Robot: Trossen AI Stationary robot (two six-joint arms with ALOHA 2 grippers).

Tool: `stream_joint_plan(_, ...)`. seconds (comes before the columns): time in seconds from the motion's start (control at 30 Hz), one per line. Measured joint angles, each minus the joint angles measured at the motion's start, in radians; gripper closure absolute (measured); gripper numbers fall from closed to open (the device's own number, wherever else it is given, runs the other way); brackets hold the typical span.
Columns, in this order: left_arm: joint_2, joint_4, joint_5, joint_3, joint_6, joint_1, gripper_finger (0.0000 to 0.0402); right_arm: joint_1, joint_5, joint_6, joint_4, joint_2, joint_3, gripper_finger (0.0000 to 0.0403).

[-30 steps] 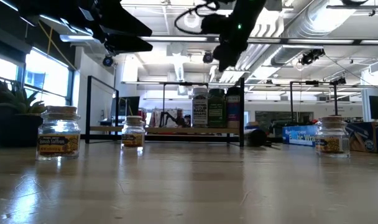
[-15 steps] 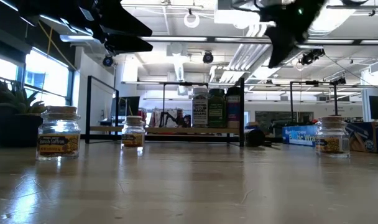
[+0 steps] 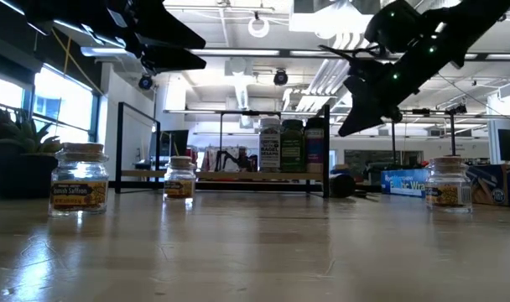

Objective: Shelf spices
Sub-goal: Adjust the black seasoning bottles on the shelf

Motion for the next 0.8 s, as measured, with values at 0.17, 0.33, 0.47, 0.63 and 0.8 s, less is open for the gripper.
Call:
stream_joint_plan(0.17,0.000,0.003,-0.001,0.000,0.000,0.000,0.0117,-0.082,-0.130,-0.041,0.065,0.000,-0.009,0.0403)
stream_joint_plan(0.33,0.000,0.003,-0.003,0.000,0.000,0.000,0.0117,-0.130,-0.199,-0.058,0.089,0.000,-0.009,0.0403)
stream_joint_plan(0.47,0.000,0.003,-0.003,0.000,0.001,0.000,0.0117,-0.150,-0.239,-0.064,0.109,0.000,-0.009,0.0403)
stream_joint_plan(0.63,0.000,0.003,-0.002,0.000,0.001,0.000,0.0117,-0.166,-0.291,-0.065,0.157,0.029,-0.008,0.0403)
stream_joint_plan(0.8,0.000,0.000,-0.002,0.000,0.004,0.000,0.0117,-0.166,-0.291,-0.082,0.211,0.090,-0.009,0.0403)
